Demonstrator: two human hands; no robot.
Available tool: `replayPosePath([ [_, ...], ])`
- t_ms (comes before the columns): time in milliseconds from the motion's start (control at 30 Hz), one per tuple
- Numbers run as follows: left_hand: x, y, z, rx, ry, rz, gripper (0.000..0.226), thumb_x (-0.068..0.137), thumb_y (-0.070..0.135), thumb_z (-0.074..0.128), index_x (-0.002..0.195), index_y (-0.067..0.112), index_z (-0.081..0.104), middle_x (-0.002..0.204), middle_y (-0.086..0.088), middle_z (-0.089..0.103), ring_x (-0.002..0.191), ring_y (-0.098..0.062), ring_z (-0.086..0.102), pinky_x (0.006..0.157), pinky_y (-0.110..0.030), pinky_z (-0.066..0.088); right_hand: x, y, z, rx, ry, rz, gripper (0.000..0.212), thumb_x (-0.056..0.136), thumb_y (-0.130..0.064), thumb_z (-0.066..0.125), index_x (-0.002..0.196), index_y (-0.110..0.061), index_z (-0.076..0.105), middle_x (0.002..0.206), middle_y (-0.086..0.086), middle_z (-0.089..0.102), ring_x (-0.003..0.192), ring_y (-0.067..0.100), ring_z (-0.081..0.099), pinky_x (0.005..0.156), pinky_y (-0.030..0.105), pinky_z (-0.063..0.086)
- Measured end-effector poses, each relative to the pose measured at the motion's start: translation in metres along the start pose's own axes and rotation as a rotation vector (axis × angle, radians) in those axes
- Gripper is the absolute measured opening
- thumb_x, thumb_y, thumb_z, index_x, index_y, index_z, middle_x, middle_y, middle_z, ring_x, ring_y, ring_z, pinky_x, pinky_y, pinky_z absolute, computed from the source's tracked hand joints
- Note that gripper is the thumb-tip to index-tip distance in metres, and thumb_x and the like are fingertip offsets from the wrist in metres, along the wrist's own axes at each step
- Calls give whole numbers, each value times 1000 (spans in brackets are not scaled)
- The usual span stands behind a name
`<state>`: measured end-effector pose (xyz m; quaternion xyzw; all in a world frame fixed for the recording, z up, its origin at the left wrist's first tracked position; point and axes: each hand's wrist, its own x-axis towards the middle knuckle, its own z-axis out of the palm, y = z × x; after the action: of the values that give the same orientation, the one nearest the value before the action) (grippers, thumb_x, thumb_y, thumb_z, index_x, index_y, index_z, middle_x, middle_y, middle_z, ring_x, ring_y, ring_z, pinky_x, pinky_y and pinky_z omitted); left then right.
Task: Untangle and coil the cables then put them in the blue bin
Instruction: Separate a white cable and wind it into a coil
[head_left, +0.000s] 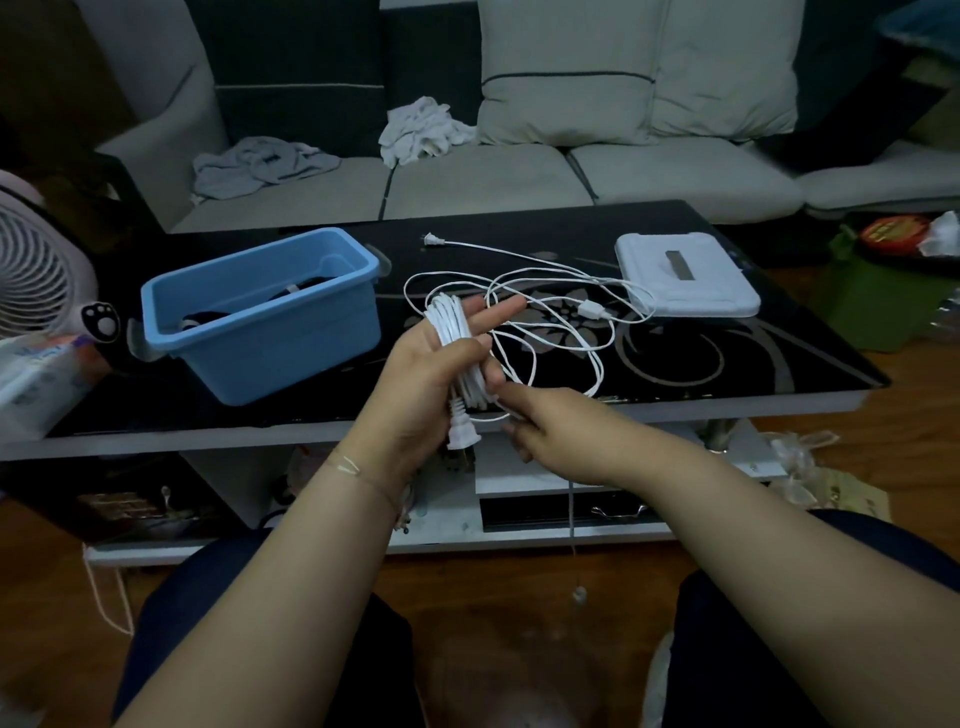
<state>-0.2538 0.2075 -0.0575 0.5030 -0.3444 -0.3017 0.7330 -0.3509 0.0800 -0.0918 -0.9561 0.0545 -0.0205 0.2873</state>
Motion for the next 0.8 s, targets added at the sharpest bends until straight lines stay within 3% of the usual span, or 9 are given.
replayPosePath([
  [100, 0, 0, 2, 59, 48, -9, 37, 98, -7, 38, 132, 6, 36, 126, -5, 66, 54, -10, 59, 56, -22, 51, -1, -5, -4, -86, 63, -15, 20, 98, -32, 44, 114, -27, 54, 73, -6, 62, 69, 13, 59, 69, 37, 51],
  [267, 1, -2, 6, 93, 161, -2, 36, 99, -4, 39, 133, 8, 36, 124, 3, 65, 58, -10, 65, 55, -20, 52, -3, -14, -8, -49, 72, -47, 18, 96, -38, 49, 87, -26, 57, 63, -6, 62, 61, 7, 60, 61, 31, 48],
  [433, 4, -5, 2, 339, 208, 27, 45, 100, 0, 39, 142, 6, 25, 128, 8, 61, 68, -13, 70, 61, -22, 54, -5, -14, -12, 147, 6, -60, 6, 96, -27, 54, 92, -31, 58, 58, -27, 60, 57, -5, 58, 59, 20, 46],
  [533, 0, -6, 7, 424, 159, 40, 31, 99, 1, 40, 123, 20, 38, 135, 2, 57, 66, -11, 69, 60, -24, 54, -7, -15, -17, 173, 44, -62, 14, 93, -28, 59, 79, -30, 59, 55, -19, 62, 53, -1, 59, 57, 21, 47],
  [600, -2, -10, 11, 575, 130, 10, 11, 98, 25, 45, 104, 34, 43, 133, 0, 59, 73, -13, 65, 70, -33, 55, -8, -14, -18, 180, 72, -39, 16, 89, -30, 65, 75, -25, 60, 55, -8, 64, 51, 2, 60, 58, 29, 51],
  [633, -3, -11, 12, 659, 117, -30, 14, 94, 45, 44, 103, 35, 47, 127, -1, 62, 82, -14, 64, 80, -38, 55, -8, -14, -19, 175, 89, -32, 16, 87, -30, 67, 74, -22, 61, 56, -6, 64, 51, 5, 61, 59, 31, 51],
  [700, -3, -14, 11, 811, 51, -73, 64, 80, 78, 31, 102, 23, 54, 110, -3, 67, 89, -10, 64, 85, -38, 52, -9, -13, -22, 187, 139, -24, 16, 83, -29, 67, 71, -19, 61, 55, -8, 62, 49, 7, 60, 57, 32, 50],
  [733, -2, -14, 10, 868, -21, -86, 80, 75, 84, 25, 99, 15, 57, 97, -6, 70, 81, -10, 66, 79, -36, 52, -10, -12, -24, 188, 168, -22, 16, 79, -31, 64, 70, -18, 61, 55, -9, 61, 48, 7, 58, 56, 32, 49],
  [800, -3, -13, 12, 844, -221, -136, 88, 74, 83, 27, 94, 5, 61, 75, -8, 71, 63, -16, 69, 64, -32, 53, -12, -10, -31, 139, 210, -4, 23, 71, -41, 59, 67, -18, 60, 58, -6, 62, 52, 12, 58, 56, 35, 50],
])
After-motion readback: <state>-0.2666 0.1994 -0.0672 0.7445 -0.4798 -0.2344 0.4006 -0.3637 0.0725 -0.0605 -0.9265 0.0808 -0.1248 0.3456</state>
